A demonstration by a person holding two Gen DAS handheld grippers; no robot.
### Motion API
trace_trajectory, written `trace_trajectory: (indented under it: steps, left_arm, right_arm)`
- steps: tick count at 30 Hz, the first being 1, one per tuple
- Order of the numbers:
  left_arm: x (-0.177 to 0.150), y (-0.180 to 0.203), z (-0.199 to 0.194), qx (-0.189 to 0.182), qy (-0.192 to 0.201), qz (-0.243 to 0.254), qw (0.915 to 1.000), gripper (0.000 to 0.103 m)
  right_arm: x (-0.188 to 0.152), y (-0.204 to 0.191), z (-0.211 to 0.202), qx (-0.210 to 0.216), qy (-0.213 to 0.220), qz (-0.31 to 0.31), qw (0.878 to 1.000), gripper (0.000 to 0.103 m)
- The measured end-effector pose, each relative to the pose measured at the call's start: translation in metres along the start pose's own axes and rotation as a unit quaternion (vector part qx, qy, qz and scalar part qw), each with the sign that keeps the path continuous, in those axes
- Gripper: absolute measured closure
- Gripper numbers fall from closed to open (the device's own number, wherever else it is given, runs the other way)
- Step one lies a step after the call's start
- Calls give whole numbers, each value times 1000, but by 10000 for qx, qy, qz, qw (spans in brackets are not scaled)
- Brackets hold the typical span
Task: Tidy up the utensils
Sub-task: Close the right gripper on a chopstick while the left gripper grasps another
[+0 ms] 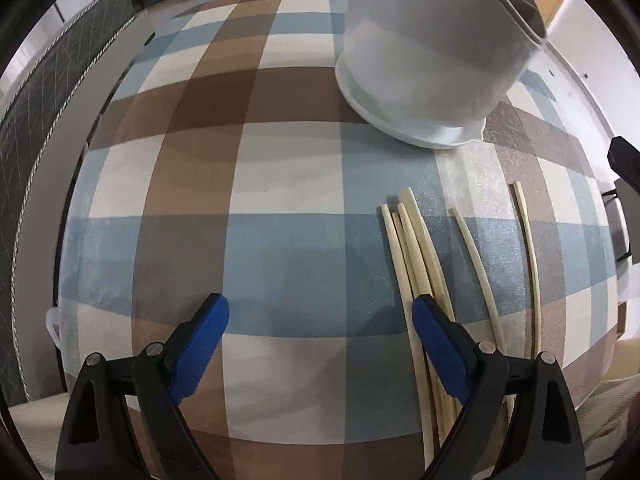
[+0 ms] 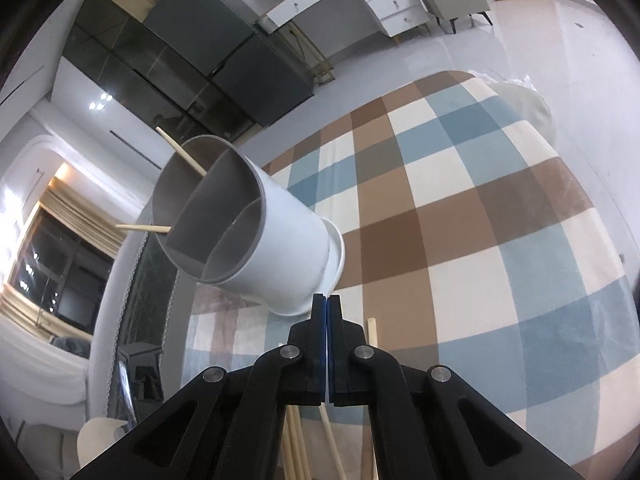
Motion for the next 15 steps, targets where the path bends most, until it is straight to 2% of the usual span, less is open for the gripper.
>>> trace_trajectory:
  steps: [3,9,12,15]
  left_arm:
    - [1,-5,4,174,-83,-32,9998,11]
    - [9,-5,7,181,-164,-32,9997,12]
    - [15,-9,9,183,-255,-132,9994,15]
    - [28,-14,8,211,-252,-242,9992,31]
  right_arm:
    - [-1,2,-2,-43,-34,-39,10000,100]
    - [-6,1,-1,-106,-122,-70,9998,99]
    - [-6,-3,-1,-146,-125,-127,9997,93]
    - [-6,-6,-1,-132,-133,-160,9997,82]
Point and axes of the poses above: each gripper's, at about its wrist camera, not at the fingertips, and z roughly the way its jaws point, y to its right, x to its top, the point moved 9 cm from there along z, roughly the way its jaws point, and after that the axes turned 12 degrees about x, right-handed, at the moved point
